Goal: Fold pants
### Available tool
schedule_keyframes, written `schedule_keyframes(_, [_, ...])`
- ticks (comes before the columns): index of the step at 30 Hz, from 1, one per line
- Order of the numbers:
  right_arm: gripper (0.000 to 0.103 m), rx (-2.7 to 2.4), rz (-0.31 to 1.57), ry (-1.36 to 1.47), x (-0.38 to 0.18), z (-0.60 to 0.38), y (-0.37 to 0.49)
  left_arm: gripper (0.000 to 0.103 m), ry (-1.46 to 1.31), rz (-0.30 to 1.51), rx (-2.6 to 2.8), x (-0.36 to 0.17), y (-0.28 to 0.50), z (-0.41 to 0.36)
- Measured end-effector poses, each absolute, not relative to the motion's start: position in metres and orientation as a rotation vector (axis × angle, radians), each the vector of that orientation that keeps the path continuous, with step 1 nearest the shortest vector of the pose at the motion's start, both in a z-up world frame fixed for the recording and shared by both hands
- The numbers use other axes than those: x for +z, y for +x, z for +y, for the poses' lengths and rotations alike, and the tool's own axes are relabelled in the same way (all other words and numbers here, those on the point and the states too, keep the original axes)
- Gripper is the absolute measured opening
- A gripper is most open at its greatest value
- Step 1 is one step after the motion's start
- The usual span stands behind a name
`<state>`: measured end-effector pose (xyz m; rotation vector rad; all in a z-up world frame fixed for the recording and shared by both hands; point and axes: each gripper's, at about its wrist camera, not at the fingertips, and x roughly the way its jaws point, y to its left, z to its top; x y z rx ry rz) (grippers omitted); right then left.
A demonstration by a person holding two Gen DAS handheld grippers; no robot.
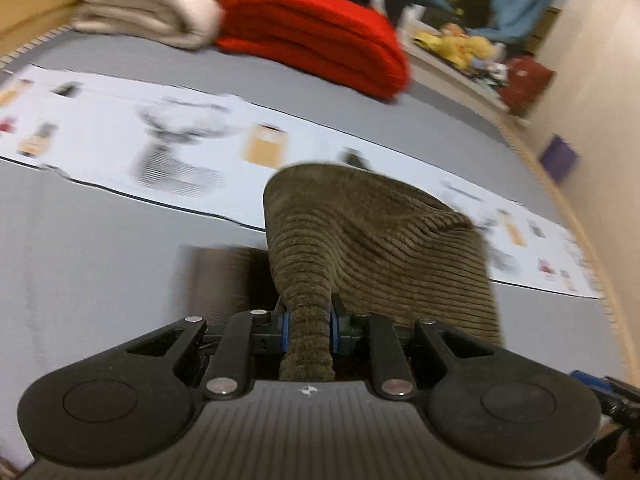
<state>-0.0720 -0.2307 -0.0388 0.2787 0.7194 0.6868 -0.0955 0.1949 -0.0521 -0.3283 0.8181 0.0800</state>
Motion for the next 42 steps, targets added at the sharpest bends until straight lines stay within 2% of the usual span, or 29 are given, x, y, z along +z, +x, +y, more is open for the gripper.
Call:
schedule_keyframes(3, [0.055, 0.693, 0.786, 0.321, -0.059, -0.217, -0.064, 0.03, -0.324, 0.873, 0.15, -0.059, -0.101, 0.241])
schedule_keyframes(5, [0.057, 0.694, 0.821, 0.335, -0.068, -0.208, -0.063, 0.049, -0.394, 0.896, 0.212, -0.064, -0.102, 0.272])
schedule_keyframes(6, [0.061, 0.694, 0.84, 0.344, -0.073, -0.204, -0.063, 0.054, -0.448, 0.892, 0.209, -0.066, -0.103, 0.285])
schedule_keyframes(8, [0.066, 0.691, 0.87, 0.355, -0.079, -0.197, -0.057, 0.077, -0.541, 0.898, 0.18, -0.07, -0.102, 0.303])
schedule_keyframes(10, [0.07, 0.695, 0.902, 0.37, -0.085, -0.189, -0.051, 0.082, -0.58, 0.939, 0.173, -0.077, -0.094, 0.308])
schedule_keyframes(15, [0.077, 0.699, 0.978, 0.401, -0.094, -0.172, -0.037, 0.083, -0.538, 1.103, 0.226, -0.103, -0.075, 0.298])
schedule_keyframes(26, [0.079, 0.663, 1.075, 0.344, -0.125, -0.121, -0.022, 0.086, -0.605, 1.139, 0.225, -0.12, -0.056, 0.279])
schedule_keyframes(27, [0.076, 0.649, 1.073, 0.328, -0.127, -0.118, -0.022, 0.086, -0.589, 1.14, 0.226, -0.119, -0.053, 0.273])
schedule_keyframes(29, [0.059, 0.637, 1.063, 0.326, -0.125, -0.119, -0.022, 0.086, -0.562, 1.136, 0.231, -0.118, -0.045, 0.262])
schedule_keyframes(30, [0.046, 0.634, 1.053, 0.328, -0.122, -0.12, -0.022, 0.085, -0.55, 1.132, 0.229, -0.117, -0.043, 0.257])
schedule_keyframes(31, [0.04, 0.631, 1.04, 0.32, -0.118, -0.122, -0.022, 0.082, -0.541, 1.125, 0.229, -0.115, -0.041, 0.252])
schedule_keyframes(33, [0.023, 0.627, 1.009, 0.312, -0.108, -0.129, -0.02, 0.073, -0.55, 1.101, 0.232, -0.11, -0.037, 0.243])
schedule_keyframes(34, [0.018, 0.612, 0.994, 0.323, -0.102, -0.137, -0.019, 0.065, -0.573, 1.088, 0.222, -0.107, -0.035, 0.24])
schedule_keyframes(35, [0.017, 0.592, 0.979, 0.334, -0.094, -0.145, -0.017, 0.059, -0.601, 1.078, 0.198, -0.106, -0.031, 0.235])
schedule_keyframes(37, [0.015, 0.545, 0.94, 0.335, -0.075, -0.167, -0.012, 0.054, -0.634, 1.067, 0.124, -0.103, -0.021, 0.218])
schedule_keyframes(42, [0.015, 0.457, 0.945, 0.262, -0.04, -0.236, 0.005, 0.053, -0.505, 1.099, -0.09, -0.099, 0.003, 0.134])
